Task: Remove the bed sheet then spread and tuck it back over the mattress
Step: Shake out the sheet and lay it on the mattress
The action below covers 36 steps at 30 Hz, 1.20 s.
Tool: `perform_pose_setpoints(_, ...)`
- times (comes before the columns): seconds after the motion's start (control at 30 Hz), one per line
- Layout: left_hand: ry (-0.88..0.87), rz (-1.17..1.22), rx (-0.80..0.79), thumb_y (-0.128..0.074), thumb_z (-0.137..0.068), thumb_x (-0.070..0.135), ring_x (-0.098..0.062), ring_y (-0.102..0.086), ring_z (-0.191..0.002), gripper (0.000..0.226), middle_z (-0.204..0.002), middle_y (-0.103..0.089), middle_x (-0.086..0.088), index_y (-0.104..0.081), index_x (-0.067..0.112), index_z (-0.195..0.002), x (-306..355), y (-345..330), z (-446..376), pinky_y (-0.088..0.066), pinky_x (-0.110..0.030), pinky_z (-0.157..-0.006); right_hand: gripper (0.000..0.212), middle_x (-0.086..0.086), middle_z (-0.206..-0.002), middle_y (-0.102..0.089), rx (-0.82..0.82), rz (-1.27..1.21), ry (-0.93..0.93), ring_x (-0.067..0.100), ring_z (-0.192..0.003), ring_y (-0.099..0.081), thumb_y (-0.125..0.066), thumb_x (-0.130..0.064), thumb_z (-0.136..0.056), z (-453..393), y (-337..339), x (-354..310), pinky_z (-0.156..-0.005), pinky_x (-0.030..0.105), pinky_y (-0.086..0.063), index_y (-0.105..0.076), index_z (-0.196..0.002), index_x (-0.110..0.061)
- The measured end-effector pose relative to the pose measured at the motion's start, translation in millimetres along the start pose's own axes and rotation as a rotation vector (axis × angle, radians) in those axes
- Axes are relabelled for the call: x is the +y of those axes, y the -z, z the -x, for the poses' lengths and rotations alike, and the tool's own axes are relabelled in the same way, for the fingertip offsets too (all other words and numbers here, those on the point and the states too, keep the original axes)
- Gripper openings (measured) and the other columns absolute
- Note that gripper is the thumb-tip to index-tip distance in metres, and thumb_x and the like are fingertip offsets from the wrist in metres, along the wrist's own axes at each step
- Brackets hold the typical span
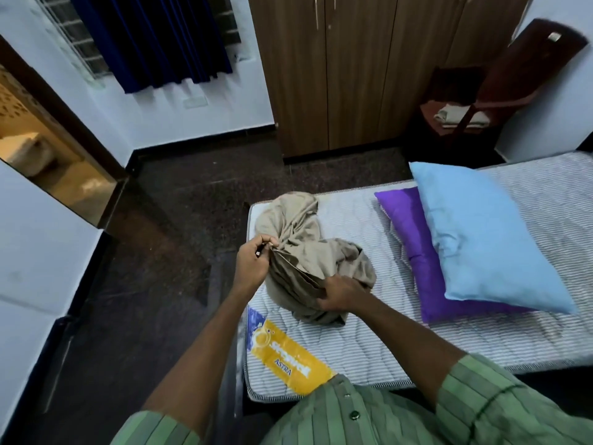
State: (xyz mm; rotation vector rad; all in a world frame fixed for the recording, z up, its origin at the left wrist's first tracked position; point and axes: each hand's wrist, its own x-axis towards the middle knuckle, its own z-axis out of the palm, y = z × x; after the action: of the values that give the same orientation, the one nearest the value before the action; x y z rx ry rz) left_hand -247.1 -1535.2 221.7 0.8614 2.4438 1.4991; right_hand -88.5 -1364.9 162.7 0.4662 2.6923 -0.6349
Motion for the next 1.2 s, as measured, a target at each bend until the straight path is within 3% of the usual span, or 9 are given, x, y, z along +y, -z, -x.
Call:
perform_pose_setpoints(0.13,0.079,0.002,0.0,-0.045,-0.092,-0.012,0.002,-0.059,-0.083,0.038,-0.085,-0.066,0.011,-0.064,0.02,-0.083,-13,-5,10,-0.043,-0.02,-0.078,0.054,0.021,-0.127,-0.064,-0.124,-0.061,-0.068,0.036,-0.116,-0.061,-0.04,-0.054,-0.103,-1,-16,-2,-0.083,0.038,-0.043,-0.065,-0.122,-0.01)
perform_pose_setpoints(0.23,0.099,0.044,-0.028,-0.039,-0.086,-0.007,-0.005,-0.056,-0.079,0.032,-0.08,-0.062,0.011,-0.06,0.017,-0.081,-12,-8,21,-0.041,-0.026,-0.077,0.062,0.021,-0.147,-0.052,-0.187,-0.101,-0.191,0.035,-0.132,-0.052,-0.021,-0.049,-0.108,-11,-20,-2,-0.102,0.041,-0.041,-0.056,-0.138,-0.008)
perform_pose_setpoints(0.37,0.156,0.156,-0.053,-0.037,-0.096,0.001,-0.018,-0.044,-0.065,0.023,-0.071,-0.052,-0.003,-0.055,0.006,-0.082,-17,-3,36,-0.033,-0.034,-0.065,0.069,0.02,-0.16,-0.038,-0.358,-0.071,-0.299,0.035,-0.143,-0.042,-0.026,-0.056,-0.105,-23,-19,15,-0.114,0.042,-0.037,-0.044,-0.152,-0.009)
perform_pose_setpoints(0.5,0.217,0.259,-0.059,-0.034,-0.104,-0.003,-0.007,-0.042,-0.056,0.026,-0.067,-0.047,0.0,-0.052,0.0,-0.086,3,4,26,-0.035,-0.02,-0.057,0.069,0.011,-0.156,-0.048,-0.482,0.114,-0.32,0.03,-0.141,-0.047,-0.044,-0.059,-0.097,-36,-30,41,-0.115,0.041,-0.038,-0.052,-0.147,-0.014)
perform_pose_setpoints(0.7,0.219,0.298,-0.252,-0.038,-0.106,0.001,-0.008,-0.034,-0.053,0.021,-0.066,-0.039,-0.007,-0.053,0.005,-0.092,6,22,17,-0.029,-0.018,-0.053,0.045,0.001,-0.139,-0.057,-0.388,0.453,-0.427,0.03,-0.117,-0.059,-0.047,-0.043,-0.096,-35,-14,49,-0.085,0.055,-0.048,-0.062,-0.133,-0.022)
perform_pose_setpoints(0.83,0.275,0.279,-0.202,-0.04,-0.103,0.004,-0.007,-0.032,-0.052,0.016,-0.063,-0.039,-0.007,-0.055,0.007,-0.096,-3,39,13,-0.025,-0.018,-0.05,0.053,0.011,-0.139,-0.05,-0.333,0.508,-0.544,0.033,-0.122,-0.047,-0.048,-0.045,-0.097,-44,-13,82,-0.087,0.053,-0.047,-0.053,-0.141,-0.016)
perform_pose_setpoints(0.93,0.328,0.248,-0.168,-0.034,-0.104,-0.004,0.001,-0.033,-0.047,0.024,-0.056,-0.044,0.008,-0.053,0.008,-0.094,-3,47,2,-0.027,-0.013,-0.047,0.05,0.01,-0.143,-0.04,-0.24,0.404,-0.548,0.033,-0.131,-0.038,-0.05,-0.036,-0.1,-49,-16,112,-0.083,0.053,-0.05,-0.047,-0.146,-0.017)
perform_pose_setpoints(1.07,0.376,0.194,-0.13,-0.033,-0.103,-0.006,0.002,-0.038,-0.045,0.031,-0.051,-0.049,0.012,-0.055,0.011,-0.09,-4,45,-14,-0.031,-0.01,-0.047,0.049,0.012,-0.144,-0.047,-0.158,0.188,-0.476,0.035,-0.136,-0.047,-0.052,-0.035,-0.099,-58,-14,132,-0.104,0.048,-0.049,-0.051,-0.145,-0.021)
perform_pose_setpoints(1.2,0.378,0.133,-0.024,-0.034,-0.103,-0.004,0.003,-0.043,-0.045,0.036,-0.05,-0.053,0.013,-0.059,0.017,-0.087,-10,35,-33,-0.035,-0.012,-0.048,0.059,0.019,-0.14,-0.052,-0.075,0.022,-0.47,0.039,-0.132,-0.05,-0.054,-0.031,-0.087,-79,-9,132,-0.106,0.047,-0.049,-0.051,-0.139,-0.004)
